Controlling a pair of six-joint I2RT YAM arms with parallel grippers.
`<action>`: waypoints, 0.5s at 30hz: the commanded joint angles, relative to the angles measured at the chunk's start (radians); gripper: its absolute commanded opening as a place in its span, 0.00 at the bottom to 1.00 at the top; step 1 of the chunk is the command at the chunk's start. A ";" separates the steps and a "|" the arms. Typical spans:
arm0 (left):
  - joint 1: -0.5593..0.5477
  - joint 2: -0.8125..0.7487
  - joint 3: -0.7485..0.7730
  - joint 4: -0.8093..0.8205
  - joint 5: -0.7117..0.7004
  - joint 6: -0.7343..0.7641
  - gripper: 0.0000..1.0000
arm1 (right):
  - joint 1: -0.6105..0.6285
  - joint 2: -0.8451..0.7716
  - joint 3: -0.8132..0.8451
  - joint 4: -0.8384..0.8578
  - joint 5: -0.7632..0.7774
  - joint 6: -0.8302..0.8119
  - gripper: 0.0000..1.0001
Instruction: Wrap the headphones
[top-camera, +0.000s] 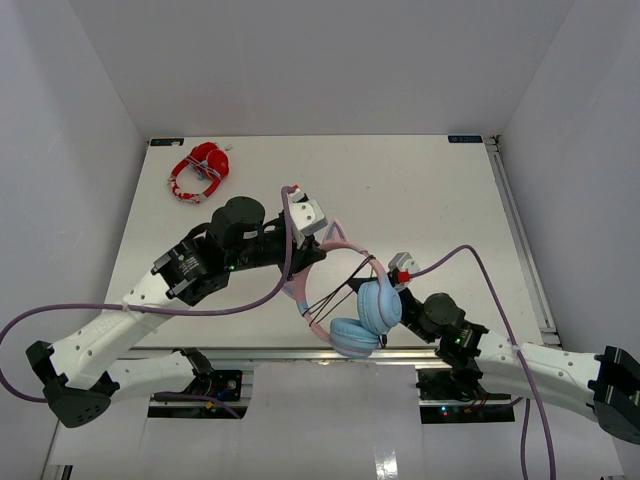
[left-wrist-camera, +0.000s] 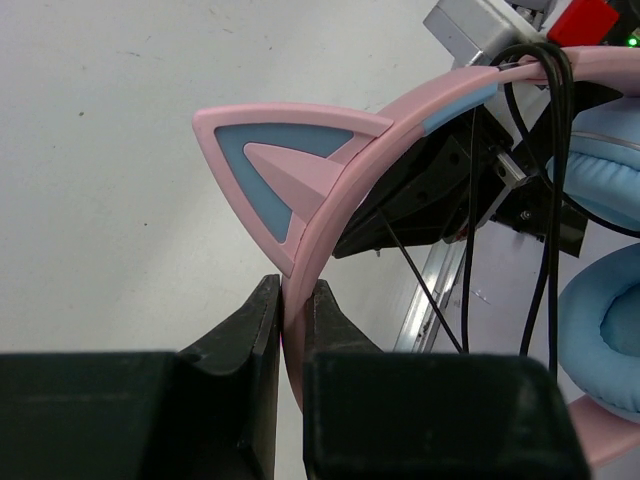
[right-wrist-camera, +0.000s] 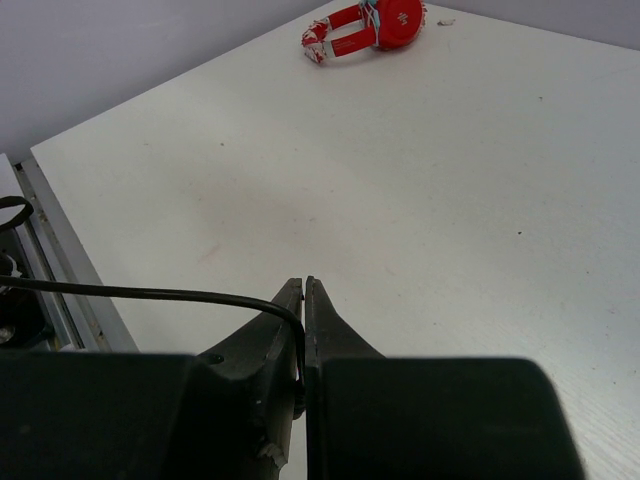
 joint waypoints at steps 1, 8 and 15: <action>-0.002 -0.043 -0.008 -0.014 0.209 -0.005 0.00 | -0.008 -0.004 0.052 0.043 0.069 -0.048 0.08; -0.003 -0.052 -0.038 0.074 0.171 -0.071 0.00 | -0.008 0.011 0.065 0.055 0.020 -0.027 0.08; -0.002 -0.081 -0.071 0.217 0.155 -0.196 0.00 | -0.008 0.103 0.121 0.062 -0.002 -0.021 0.08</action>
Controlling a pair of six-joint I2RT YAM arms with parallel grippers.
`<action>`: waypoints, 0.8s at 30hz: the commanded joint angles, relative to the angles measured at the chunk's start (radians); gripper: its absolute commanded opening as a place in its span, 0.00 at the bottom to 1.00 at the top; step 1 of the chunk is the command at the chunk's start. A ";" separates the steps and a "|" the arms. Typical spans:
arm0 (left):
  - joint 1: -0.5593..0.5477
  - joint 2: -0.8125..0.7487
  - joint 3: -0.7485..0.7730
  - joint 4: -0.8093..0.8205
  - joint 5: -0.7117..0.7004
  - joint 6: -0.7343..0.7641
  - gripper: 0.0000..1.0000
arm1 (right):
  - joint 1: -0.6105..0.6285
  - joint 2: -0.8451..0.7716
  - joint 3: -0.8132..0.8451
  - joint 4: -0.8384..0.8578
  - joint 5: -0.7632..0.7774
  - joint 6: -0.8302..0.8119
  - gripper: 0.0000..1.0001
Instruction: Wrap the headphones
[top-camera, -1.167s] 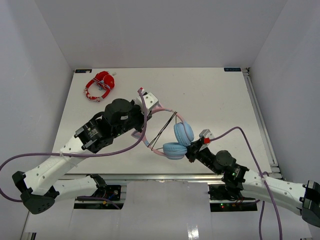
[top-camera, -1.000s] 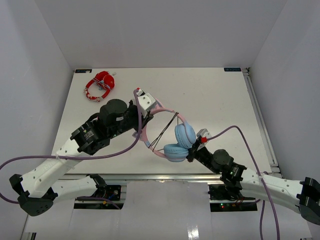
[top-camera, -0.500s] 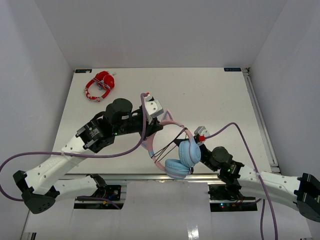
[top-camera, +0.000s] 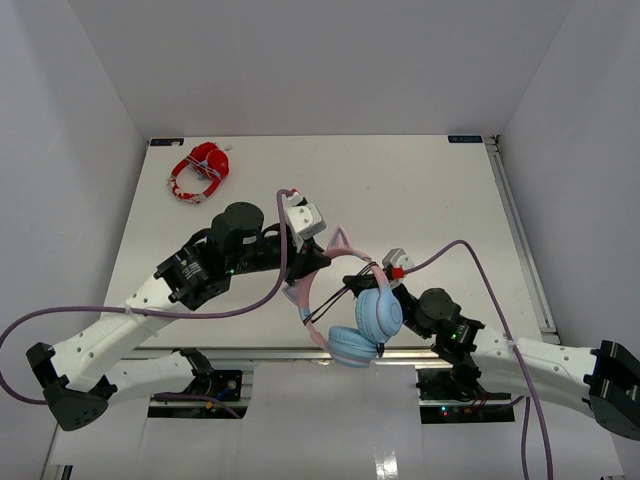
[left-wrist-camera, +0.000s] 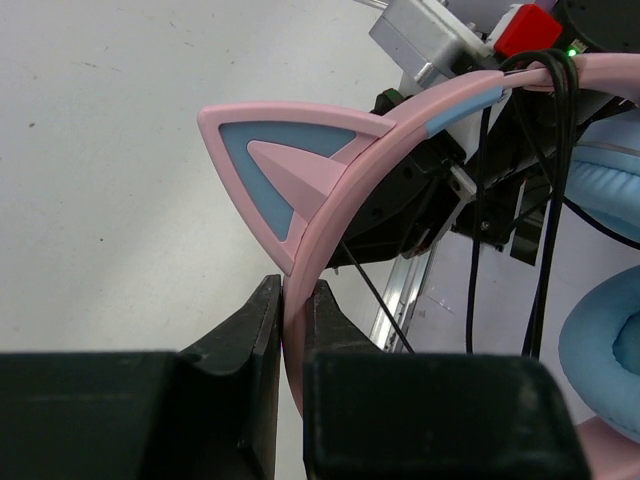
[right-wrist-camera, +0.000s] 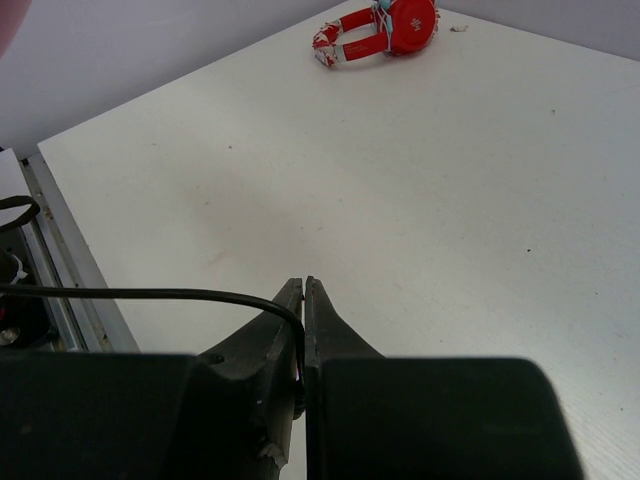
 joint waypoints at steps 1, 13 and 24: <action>-0.004 -0.055 0.004 0.123 0.086 -0.134 0.00 | -0.008 0.045 0.072 0.059 0.031 -0.007 0.08; -0.005 -0.093 -0.010 -0.025 0.163 0.067 0.00 | -0.013 -0.019 0.056 -0.001 0.089 -0.020 0.08; -0.003 0.127 -0.172 -0.123 0.105 0.393 0.00 | -0.014 -0.127 -0.084 -0.081 0.096 0.050 0.08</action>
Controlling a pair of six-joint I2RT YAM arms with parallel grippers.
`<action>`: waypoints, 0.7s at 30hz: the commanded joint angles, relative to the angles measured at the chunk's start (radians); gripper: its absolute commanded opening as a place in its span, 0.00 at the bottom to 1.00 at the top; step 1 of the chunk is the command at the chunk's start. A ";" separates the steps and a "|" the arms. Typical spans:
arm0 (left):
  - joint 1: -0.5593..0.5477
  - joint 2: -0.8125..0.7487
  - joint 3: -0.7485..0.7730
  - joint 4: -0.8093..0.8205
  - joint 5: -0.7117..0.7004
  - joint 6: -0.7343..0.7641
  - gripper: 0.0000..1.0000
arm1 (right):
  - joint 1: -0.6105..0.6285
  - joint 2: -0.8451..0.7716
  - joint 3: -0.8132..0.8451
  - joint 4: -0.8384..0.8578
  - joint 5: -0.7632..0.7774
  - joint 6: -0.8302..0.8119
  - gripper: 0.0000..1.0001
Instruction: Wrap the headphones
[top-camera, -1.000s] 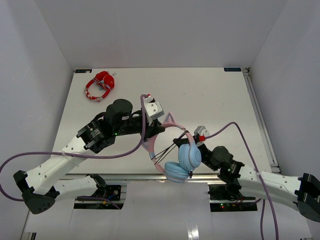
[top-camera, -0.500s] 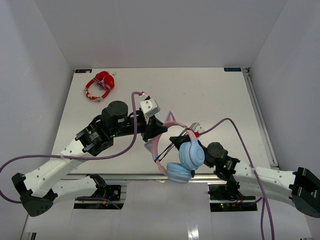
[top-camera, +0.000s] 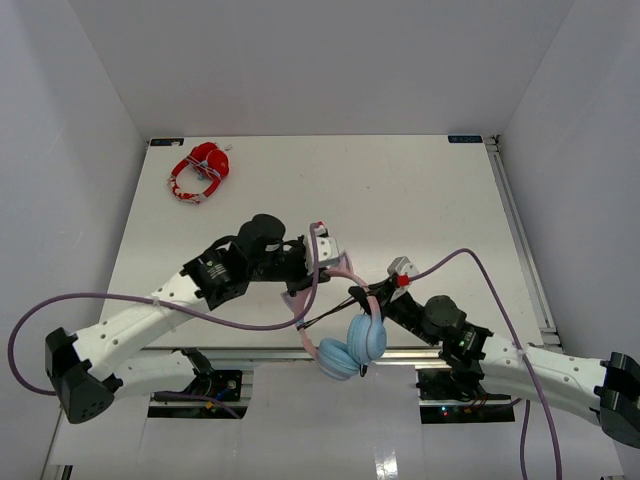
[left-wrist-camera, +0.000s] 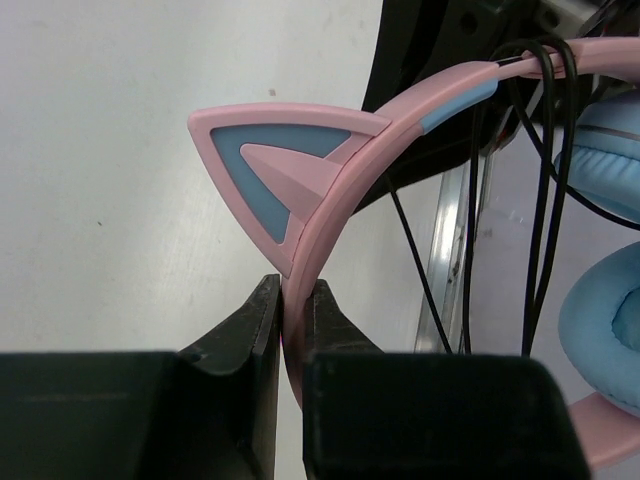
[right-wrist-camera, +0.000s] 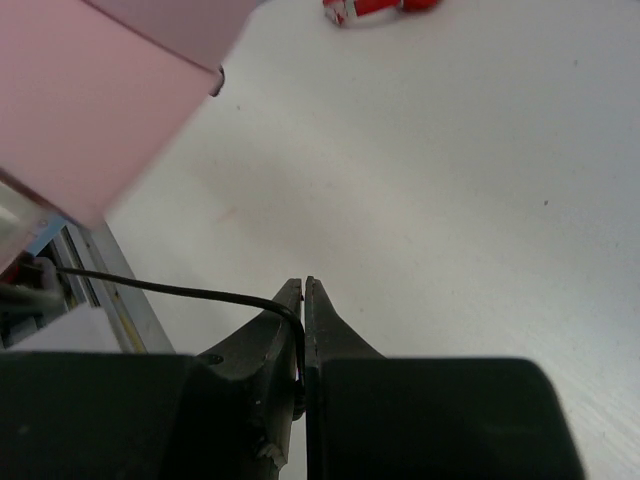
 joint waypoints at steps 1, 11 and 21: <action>-0.004 0.130 -0.032 -0.135 0.021 0.118 0.00 | -0.016 0.006 -0.029 0.002 0.108 0.022 0.08; 0.010 0.325 -0.002 -0.108 -0.193 0.261 0.00 | -0.016 0.117 -0.040 -0.021 0.190 0.066 0.08; 0.058 0.416 -0.008 0.038 -0.135 0.503 0.00 | -0.018 0.273 -0.012 0.004 0.298 0.047 0.10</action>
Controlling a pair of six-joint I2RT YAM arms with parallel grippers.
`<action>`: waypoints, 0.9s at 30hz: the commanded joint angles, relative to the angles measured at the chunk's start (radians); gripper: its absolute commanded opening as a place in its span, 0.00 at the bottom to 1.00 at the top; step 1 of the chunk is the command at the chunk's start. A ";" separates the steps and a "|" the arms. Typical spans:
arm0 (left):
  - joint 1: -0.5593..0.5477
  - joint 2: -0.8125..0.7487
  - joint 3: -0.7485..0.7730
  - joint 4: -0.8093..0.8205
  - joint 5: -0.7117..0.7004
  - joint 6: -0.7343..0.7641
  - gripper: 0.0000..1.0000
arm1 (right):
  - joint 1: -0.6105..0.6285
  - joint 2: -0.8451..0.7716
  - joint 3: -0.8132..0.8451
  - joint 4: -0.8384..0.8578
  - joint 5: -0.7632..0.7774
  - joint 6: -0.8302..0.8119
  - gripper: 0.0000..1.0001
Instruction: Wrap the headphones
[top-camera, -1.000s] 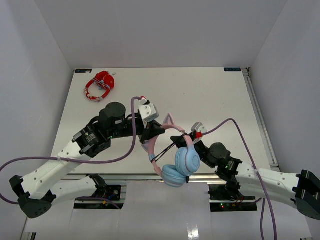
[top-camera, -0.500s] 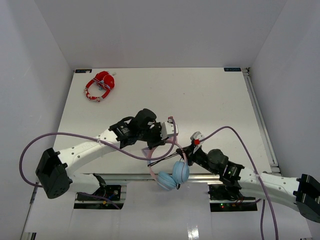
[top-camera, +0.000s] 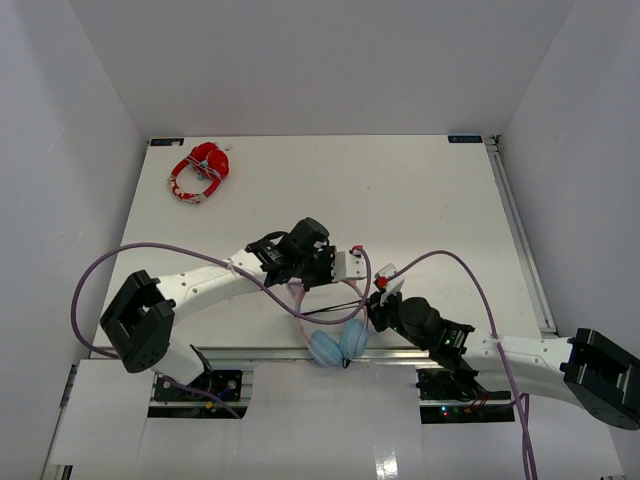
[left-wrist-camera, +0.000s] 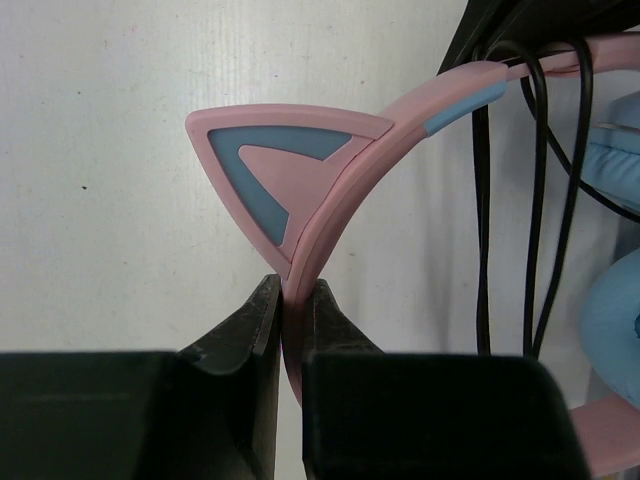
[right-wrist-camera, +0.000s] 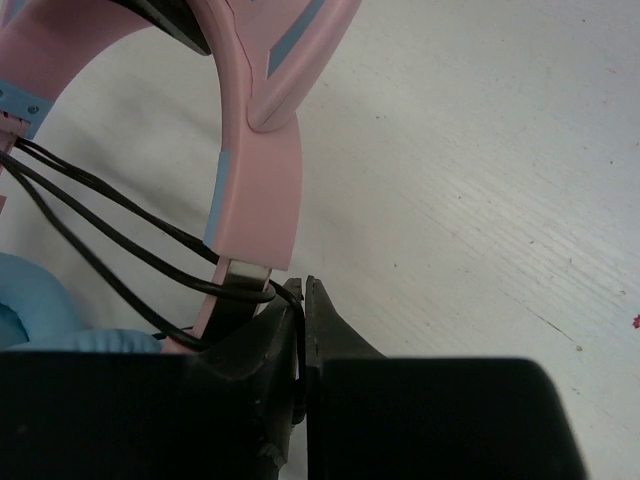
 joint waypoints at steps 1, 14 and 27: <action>0.059 0.015 0.000 0.001 0.021 0.169 0.00 | -0.014 0.069 0.058 0.098 0.161 -0.011 0.10; 0.085 0.206 0.151 -0.079 0.079 0.278 0.00 | -0.050 0.236 0.118 0.142 0.186 -0.032 0.18; 0.087 0.295 0.158 -0.062 0.022 0.289 0.00 | -0.114 0.341 0.083 0.261 0.131 -0.034 0.13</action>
